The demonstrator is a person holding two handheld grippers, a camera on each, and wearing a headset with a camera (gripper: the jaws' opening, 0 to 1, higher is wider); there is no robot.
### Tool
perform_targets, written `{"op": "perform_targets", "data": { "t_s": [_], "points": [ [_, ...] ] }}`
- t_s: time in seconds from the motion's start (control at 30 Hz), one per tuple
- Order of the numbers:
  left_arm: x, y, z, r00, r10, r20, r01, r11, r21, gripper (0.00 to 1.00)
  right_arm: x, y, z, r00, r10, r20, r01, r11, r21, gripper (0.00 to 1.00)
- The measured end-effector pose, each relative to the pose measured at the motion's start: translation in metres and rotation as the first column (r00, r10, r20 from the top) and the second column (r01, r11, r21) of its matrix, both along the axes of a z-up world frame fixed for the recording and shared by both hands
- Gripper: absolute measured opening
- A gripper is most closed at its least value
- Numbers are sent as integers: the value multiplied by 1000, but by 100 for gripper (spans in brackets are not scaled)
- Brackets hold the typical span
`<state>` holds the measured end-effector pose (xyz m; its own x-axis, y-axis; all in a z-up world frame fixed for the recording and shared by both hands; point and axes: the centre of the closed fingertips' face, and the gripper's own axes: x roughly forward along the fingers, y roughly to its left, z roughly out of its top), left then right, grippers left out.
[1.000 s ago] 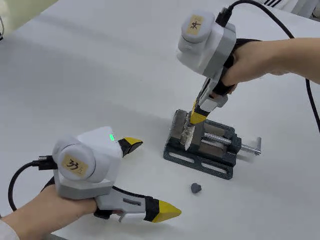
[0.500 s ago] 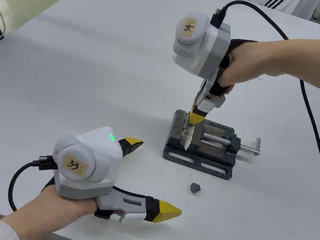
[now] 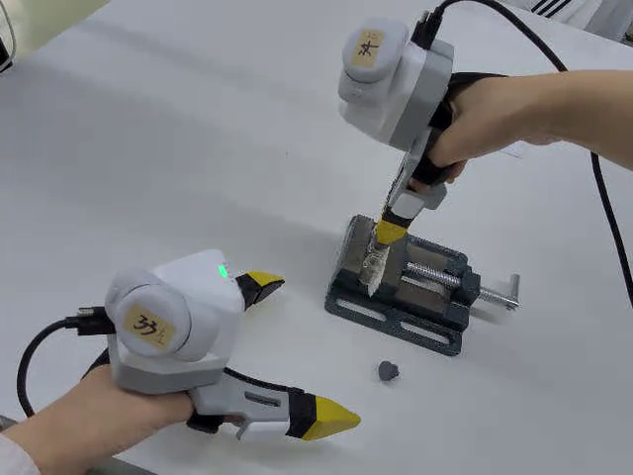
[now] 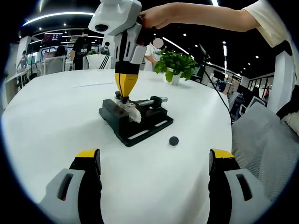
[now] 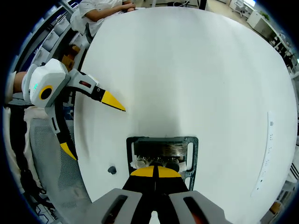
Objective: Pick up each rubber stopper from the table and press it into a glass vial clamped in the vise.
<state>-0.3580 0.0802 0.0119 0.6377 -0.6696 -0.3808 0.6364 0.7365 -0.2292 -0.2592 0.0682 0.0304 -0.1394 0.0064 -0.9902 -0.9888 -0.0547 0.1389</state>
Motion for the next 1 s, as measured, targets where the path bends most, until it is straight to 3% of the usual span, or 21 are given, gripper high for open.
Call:
{"op": "perform_targets", "data": {
  "t_s": [0.17,0.23,0.47,0.67,0.87,1.0],
  "points": [
    [0,2,0,1000,7,2,-7,1000,-1,95,-1,1,-1,1000,-20,-24,20,1000,-8,0],
    [-1,3,0,1000,10,1,-10,1000,-5,95,-2,1,-1,1000,15,-17,-15,1000,-8,0],
    [-1,5,-1,1000,18,-1,-19,1000,-4,95,-4,2,-2,999,43,6,-42,999,-20,0],
    [-2,7,0,1000,17,3,-17,1000,1,95,4,-1,-4,999,35,3,-35,999,-36,0],
    [-4,12,4,1000,28,14,-28,1000,7,95,1,-1,-3,1000,22,-6,-22,1000,0,0],
    [-4,16,8,999,26,25,-26,999,19,95,8,1,-5,1000,8,-16,-7,998,59,0]
  ]
}}
